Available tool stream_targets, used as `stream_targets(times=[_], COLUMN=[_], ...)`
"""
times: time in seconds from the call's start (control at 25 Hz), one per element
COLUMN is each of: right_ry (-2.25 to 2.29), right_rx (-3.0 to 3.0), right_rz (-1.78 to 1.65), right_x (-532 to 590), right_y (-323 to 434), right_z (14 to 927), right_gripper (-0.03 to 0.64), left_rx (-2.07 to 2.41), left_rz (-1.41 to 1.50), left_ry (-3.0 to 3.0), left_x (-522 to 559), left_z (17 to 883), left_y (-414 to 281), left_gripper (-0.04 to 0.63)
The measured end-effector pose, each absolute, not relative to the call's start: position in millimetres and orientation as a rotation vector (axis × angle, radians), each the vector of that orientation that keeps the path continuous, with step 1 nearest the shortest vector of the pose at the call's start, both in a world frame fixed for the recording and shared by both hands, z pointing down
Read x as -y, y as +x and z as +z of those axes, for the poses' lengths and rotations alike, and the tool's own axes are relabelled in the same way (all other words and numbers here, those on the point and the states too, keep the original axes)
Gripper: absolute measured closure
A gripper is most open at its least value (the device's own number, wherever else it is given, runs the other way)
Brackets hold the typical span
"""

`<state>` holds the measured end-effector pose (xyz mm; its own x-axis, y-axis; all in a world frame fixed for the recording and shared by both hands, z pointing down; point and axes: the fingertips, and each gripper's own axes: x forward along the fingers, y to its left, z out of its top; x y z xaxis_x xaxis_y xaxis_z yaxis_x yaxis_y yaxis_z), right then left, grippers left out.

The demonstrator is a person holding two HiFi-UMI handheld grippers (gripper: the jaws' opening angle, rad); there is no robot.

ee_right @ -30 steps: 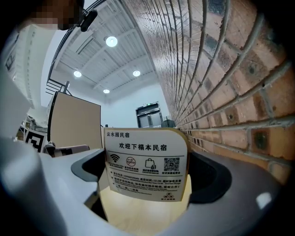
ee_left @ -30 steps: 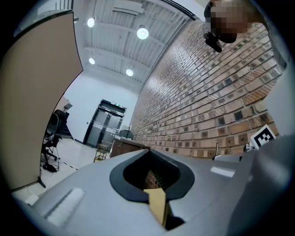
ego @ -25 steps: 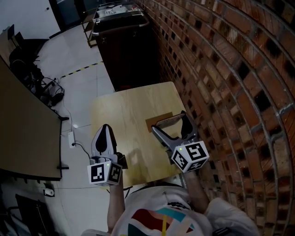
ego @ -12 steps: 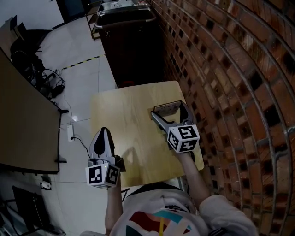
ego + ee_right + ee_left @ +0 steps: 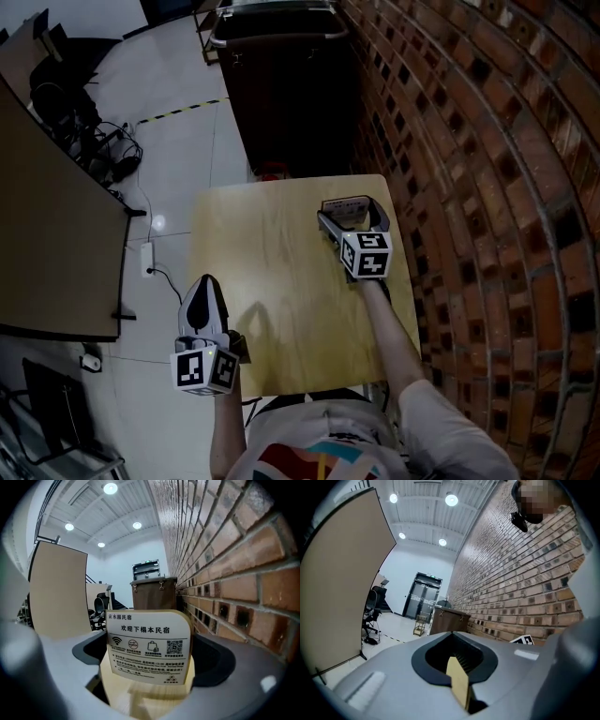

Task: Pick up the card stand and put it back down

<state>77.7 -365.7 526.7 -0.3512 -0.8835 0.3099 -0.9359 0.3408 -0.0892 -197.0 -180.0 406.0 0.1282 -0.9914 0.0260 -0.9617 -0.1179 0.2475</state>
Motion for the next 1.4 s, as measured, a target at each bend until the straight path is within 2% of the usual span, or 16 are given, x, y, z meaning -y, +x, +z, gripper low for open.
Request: stream_targets(times=[0.64, 1.0, 1.12, 1.4], right_ry=[1.659, 1.638, 1.645, 1.655], right_rx=[2.264, 2.270, 2.263, 2.318], right_rz=[0.516, 0.537, 0.525, 0.460], right_x=[421.1, 424.1, 425.4, 418.6], right_y=[80.3, 78.1, 80.3, 80.0], right_z=[592.8, 596.5, 593.5, 563.7], right_gripper=[0.072, 0.071, 0.041, 0.041], left_rx=[1.968, 1.998, 1.995, 1.994], left_rz=[-0.132, -0.163, -0.159, -0.188], left_ry=[2.101, 2.092, 2.090, 2.111], left_x=[189.1, 188.6, 187.9, 187.4], left_z=[431.4, 430.5, 428.1, 423.1], left_y=[-212.7, -219.4, -218.4, -219.5], left_gripper=[0.589, 0.589, 0.591, 0.589])
